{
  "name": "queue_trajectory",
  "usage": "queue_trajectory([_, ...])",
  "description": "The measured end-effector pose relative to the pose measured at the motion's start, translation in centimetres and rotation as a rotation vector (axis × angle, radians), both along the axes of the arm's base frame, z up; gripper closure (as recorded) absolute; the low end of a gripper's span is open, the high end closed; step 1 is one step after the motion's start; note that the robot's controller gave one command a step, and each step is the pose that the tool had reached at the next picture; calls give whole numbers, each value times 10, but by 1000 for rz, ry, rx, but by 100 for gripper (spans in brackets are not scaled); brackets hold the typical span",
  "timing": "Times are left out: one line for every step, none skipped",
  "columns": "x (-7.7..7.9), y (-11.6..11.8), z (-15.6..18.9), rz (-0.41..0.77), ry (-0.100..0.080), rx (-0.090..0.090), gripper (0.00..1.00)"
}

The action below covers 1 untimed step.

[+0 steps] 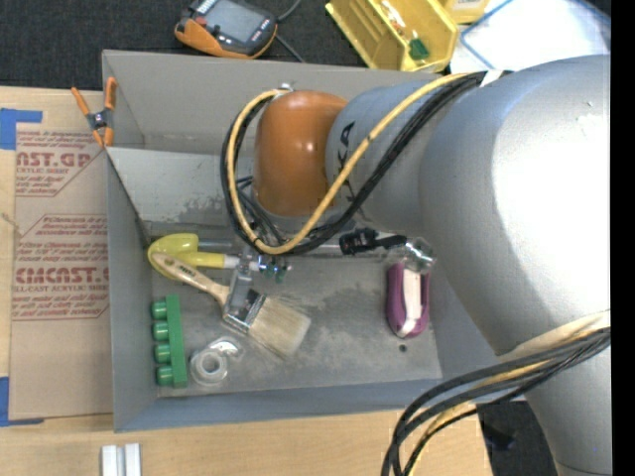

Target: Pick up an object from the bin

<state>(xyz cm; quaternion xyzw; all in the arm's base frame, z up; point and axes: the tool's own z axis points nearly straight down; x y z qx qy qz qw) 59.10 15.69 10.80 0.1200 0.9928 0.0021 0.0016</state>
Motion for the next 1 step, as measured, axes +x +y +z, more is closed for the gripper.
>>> queue_trajectory([-3, 16, 55, 151, -15, 0, 0])
